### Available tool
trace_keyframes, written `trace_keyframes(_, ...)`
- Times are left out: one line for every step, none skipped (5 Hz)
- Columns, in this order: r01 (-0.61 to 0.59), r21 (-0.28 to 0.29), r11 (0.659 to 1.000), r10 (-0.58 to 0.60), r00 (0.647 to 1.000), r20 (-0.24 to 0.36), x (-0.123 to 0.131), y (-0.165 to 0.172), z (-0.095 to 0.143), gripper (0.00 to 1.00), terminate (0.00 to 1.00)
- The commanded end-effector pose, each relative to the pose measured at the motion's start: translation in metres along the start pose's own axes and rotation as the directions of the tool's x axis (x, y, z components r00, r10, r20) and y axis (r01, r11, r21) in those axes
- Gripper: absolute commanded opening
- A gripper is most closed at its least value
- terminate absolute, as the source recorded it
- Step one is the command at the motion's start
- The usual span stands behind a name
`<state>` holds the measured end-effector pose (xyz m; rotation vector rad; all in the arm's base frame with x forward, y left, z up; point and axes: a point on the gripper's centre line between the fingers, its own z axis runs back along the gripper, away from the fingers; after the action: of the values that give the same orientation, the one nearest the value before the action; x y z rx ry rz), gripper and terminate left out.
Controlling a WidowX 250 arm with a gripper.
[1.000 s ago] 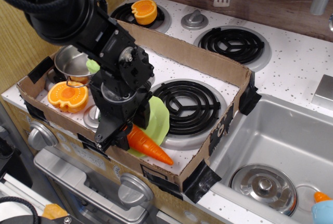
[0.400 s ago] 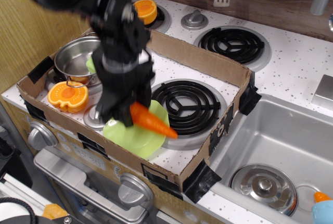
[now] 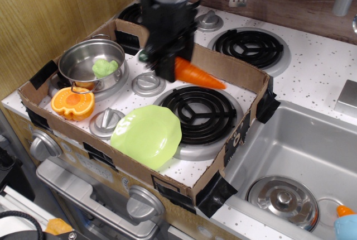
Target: Take carrot off plate
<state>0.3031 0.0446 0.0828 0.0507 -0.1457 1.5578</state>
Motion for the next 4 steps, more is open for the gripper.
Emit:
trace_keyframes(0.017, -0.101, 0.995, -0.012, 0.999, 0.05, 0.019, -0.064, 0.016, 0.0, 0.0)
trace_keyframes(0.056, -0.154, 0.987, -0.048, 0.997, 0.054, 0.038, -0.074, 0.001, 0.0, 0.0)
trace_keyframes(0.076, -0.135, 0.988, -0.067, 0.995, 0.07, 0.051, -0.083, -0.014, 0.0, 0.0)
trace_keyframes(0.134, -0.125, 0.983, -0.121, 0.987, 0.102, 0.068, -0.095, -0.028, 0.0, 0.0)
